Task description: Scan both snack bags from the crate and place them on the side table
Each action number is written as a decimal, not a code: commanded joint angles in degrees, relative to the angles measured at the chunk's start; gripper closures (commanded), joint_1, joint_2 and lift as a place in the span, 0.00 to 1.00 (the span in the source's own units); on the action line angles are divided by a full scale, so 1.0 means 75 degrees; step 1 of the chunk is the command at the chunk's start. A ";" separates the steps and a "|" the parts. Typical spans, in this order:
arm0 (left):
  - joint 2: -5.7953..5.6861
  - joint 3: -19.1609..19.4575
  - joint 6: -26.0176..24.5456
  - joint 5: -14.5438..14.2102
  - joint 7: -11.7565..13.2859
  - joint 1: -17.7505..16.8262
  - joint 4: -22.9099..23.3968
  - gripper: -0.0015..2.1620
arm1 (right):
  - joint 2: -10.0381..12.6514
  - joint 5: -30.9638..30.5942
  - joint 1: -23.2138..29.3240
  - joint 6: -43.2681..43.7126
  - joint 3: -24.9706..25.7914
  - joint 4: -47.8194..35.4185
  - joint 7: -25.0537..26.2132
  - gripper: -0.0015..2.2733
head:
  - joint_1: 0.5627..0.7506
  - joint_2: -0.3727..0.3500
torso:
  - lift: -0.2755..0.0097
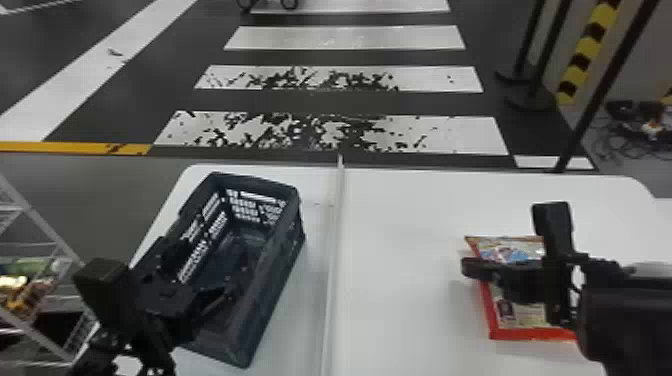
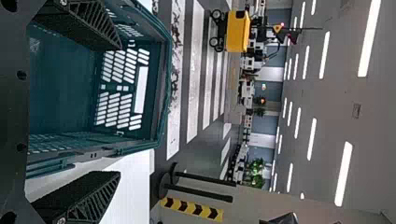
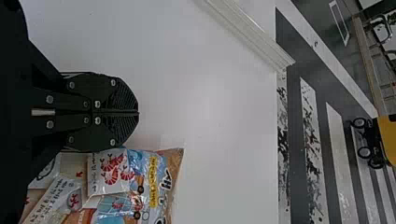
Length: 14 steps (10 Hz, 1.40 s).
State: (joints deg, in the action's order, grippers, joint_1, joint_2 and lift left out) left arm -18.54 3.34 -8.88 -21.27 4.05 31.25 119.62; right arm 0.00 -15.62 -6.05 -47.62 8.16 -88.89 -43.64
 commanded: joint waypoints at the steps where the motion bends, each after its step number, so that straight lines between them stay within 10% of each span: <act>1: 0.0000 0.0000 -0.0007 0.0000 0.0000 0.0005 0.0000 0.02 | 0.0007 -0.0015 -0.0013 -0.0020 0.0072 0.0005 -0.0017 0.99 | 0.70 0.62 | 0.62; 7: 0.0000 0.0000 -0.0007 0.0000 0.0011 0.0005 0.0000 0.02 | 0.0007 0.0746 0.0526 -0.1543 -0.0139 -0.1929 -0.0345 0.98 | 0.70 0.64 | 0.62; 8: 0.0000 0.0000 0.0017 0.0000 0.0011 0.0005 0.0024 0.02 | 0.0007 0.1145 0.0584 -0.1965 -0.0033 -0.2644 -0.0345 0.86 | 0.70 0.66 | 0.62; 10: -0.0024 0.0047 0.0134 -0.0012 0.0011 0.0076 0.0047 0.02 | 0.0007 0.1297 0.0667 -0.2317 0.0518 -0.3581 -0.0228 0.04 | 0.70 0.67 | 0.62; 14: -0.0070 0.0211 0.0321 -0.0082 0.0070 0.0111 0.0082 0.02 | 0.0007 0.1367 0.0889 -0.1356 0.2416 -0.3628 0.0580 0.02 | 0.70 0.50 | 0.62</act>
State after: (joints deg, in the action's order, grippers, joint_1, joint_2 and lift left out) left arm -19.06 4.65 -6.48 -21.78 4.50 32.02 120.21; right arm 0.00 -5.46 0.13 -59.38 24.53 -116.35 -39.45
